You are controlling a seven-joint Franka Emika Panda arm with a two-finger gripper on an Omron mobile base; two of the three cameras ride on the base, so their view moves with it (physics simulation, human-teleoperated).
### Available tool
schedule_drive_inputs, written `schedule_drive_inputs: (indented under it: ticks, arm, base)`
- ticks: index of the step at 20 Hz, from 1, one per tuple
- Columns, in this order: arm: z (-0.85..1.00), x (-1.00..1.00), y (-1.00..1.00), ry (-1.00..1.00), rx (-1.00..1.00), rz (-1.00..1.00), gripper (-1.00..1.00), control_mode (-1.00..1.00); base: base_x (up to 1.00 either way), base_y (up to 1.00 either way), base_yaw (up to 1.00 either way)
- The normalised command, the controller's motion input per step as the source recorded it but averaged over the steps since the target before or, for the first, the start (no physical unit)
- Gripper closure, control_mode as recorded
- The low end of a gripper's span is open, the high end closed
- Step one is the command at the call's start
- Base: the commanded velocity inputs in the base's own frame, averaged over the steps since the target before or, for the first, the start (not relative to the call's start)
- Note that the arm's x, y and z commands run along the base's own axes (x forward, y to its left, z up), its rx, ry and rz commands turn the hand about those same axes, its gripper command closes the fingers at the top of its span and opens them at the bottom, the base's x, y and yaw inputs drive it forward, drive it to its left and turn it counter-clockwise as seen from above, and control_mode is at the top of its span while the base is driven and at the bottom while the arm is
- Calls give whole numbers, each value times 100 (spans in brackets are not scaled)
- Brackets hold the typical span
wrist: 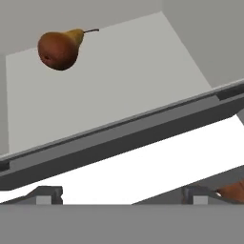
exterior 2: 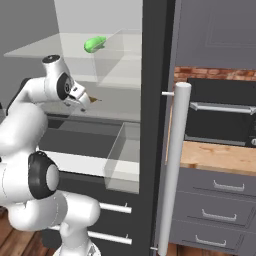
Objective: Place the cold items (corn and pear) from the fridge in one tupperware on the dining counter. Place the warm items (kebab skewer and hot dog) in the stove area in another tupperware.
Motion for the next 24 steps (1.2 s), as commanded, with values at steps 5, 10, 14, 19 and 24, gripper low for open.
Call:
schedule_drive_inputs:
  ticks: [5,10,14,19,24]
  arm:
    - [-7,43,29,-11,0,0,-100,-100]
    - [-17,42,3,-16,0,0,-100,-100]
    - [-20,34,0,-6,0,0,-100,-100]
    - [-6,44,0,0,0,0,-100,-100]
    - [-7,46,0,0,0,0,-100,-100]
  base:
    - [0,0,0]
    - [0,0,0]
    - [0,0,0]
    - [0,0,0]
    - [0,0,0]
